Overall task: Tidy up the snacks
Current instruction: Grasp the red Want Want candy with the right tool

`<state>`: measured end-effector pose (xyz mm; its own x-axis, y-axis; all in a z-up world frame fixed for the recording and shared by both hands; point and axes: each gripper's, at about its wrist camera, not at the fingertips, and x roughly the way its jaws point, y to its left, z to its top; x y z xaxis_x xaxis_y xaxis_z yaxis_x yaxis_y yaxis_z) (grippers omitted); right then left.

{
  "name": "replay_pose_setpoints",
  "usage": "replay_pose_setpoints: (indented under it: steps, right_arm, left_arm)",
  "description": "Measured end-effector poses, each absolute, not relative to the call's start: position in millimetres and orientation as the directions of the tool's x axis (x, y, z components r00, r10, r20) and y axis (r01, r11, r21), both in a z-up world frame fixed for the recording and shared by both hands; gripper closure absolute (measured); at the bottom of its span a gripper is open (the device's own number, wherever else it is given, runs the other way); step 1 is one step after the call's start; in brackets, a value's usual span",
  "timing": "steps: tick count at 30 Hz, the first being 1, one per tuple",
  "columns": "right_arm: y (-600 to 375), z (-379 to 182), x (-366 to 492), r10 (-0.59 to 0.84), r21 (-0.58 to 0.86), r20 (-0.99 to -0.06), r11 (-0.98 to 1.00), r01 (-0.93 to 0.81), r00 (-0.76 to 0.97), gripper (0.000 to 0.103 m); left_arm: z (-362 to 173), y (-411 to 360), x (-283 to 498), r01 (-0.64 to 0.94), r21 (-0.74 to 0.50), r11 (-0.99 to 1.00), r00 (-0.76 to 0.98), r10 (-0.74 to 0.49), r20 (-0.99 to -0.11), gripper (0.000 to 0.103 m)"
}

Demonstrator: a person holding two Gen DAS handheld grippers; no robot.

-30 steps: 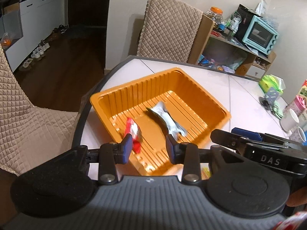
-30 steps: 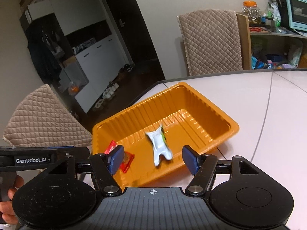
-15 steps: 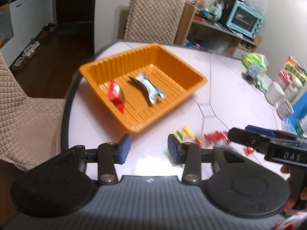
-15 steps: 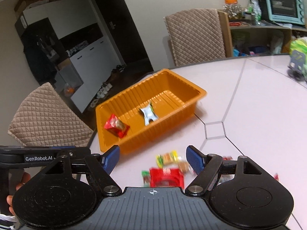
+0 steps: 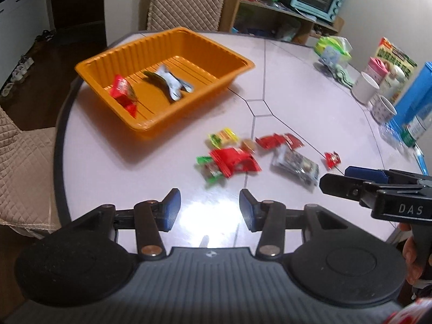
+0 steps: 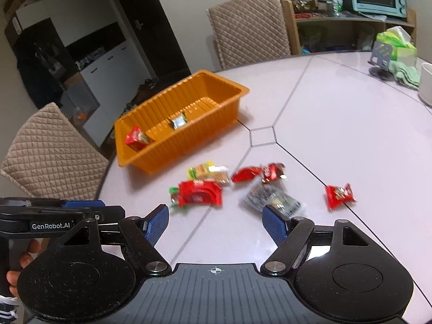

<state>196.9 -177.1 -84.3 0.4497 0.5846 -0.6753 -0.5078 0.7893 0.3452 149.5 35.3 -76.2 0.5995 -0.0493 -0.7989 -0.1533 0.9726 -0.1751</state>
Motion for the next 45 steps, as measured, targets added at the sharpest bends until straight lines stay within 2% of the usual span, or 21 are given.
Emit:
replay_pose_setpoints:
  steps: [18,37,45]
  right_arm:
    - [-205,-100,200,0.537,0.311,-0.703,0.822,-0.478,0.467,0.027]
    - [-233,-130,256,0.386,0.159,-0.709,0.903,-0.4,0.589,0.028]
    - [-233,-150,276,0.361,0.124,-0.728,0.906,-0.406,0.583,0.038]
  left_arm:
    - [-86,2,158,-0.081,-0.15,0.985,0.602,-0.072,-0.795,0.059]
    - [-100,8,192,-0.09,-0.099,0.991,0.602,-0.025,-0.798,0.059]
    - [-110,10,207,-0.072,-0.078,0.994,0.59,-0.02,-0.807,0.059]
